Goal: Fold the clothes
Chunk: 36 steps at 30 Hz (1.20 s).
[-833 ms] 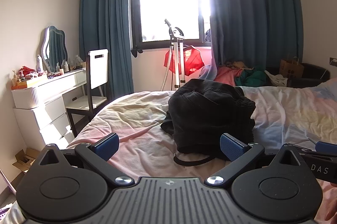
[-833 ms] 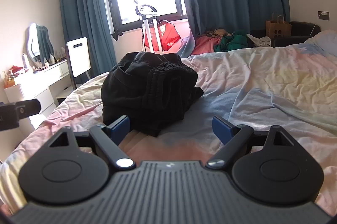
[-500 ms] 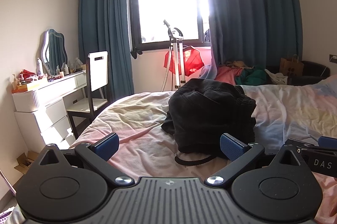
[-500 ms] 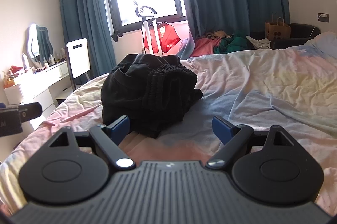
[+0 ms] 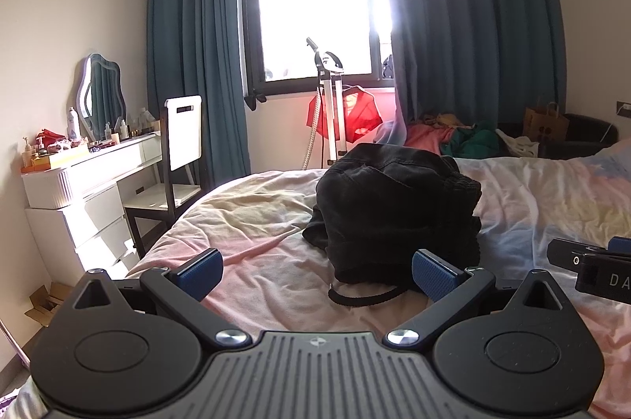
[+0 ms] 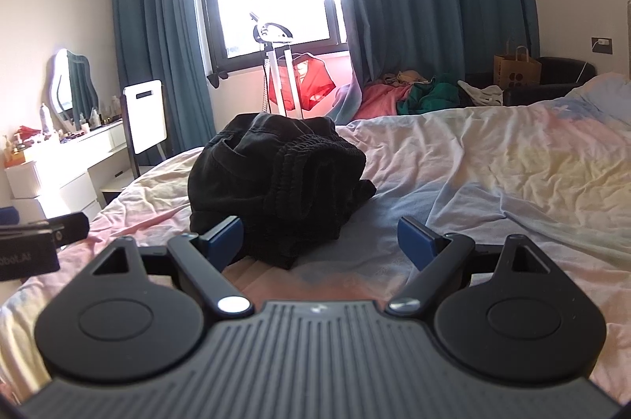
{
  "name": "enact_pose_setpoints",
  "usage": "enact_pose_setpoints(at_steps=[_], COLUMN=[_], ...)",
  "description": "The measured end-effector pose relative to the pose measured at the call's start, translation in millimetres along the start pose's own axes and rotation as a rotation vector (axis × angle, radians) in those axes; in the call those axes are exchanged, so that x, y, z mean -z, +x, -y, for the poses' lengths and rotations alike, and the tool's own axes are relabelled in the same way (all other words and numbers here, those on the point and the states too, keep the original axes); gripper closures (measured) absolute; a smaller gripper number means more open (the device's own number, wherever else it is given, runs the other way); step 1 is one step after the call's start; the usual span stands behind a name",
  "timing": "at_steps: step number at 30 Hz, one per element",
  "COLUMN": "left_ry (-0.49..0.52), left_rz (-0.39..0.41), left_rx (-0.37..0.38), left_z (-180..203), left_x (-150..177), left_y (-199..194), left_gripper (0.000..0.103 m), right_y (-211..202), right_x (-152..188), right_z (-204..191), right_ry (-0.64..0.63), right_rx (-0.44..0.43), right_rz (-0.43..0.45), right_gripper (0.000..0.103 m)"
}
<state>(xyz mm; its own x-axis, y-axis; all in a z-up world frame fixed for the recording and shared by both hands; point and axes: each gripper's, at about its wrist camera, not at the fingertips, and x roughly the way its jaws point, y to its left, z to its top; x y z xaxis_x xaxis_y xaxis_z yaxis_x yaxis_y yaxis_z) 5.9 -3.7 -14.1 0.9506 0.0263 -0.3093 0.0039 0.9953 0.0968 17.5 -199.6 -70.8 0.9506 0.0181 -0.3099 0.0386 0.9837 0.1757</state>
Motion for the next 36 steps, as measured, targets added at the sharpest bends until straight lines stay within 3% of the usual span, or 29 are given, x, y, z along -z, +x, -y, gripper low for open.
enact_pose_setpoints(at_steps=[17, 30, 36], left_ry=[0.001, 0.013, 0.104], left_rz=[0.065, -0.042, -0.055], left_rx=[-0.053, -0.050, -0.041], left_z=[2, 9, 28], left_x=[16, 35, 39], left_y=[7, 32, 42], left_gripper=[0.000, 0.000, 0.000], right_y=[-4, -20, -21], right_x=[-2, -14, -16], right_z=[10, 21, 34], right_ry=[0.062, 0.092, 0.134], right_rx=[0.011, -0.006, 0.013], right_rz=[0.008, 0.070, 0.049], right_gripper=[0.016, 0.016, 0.016])
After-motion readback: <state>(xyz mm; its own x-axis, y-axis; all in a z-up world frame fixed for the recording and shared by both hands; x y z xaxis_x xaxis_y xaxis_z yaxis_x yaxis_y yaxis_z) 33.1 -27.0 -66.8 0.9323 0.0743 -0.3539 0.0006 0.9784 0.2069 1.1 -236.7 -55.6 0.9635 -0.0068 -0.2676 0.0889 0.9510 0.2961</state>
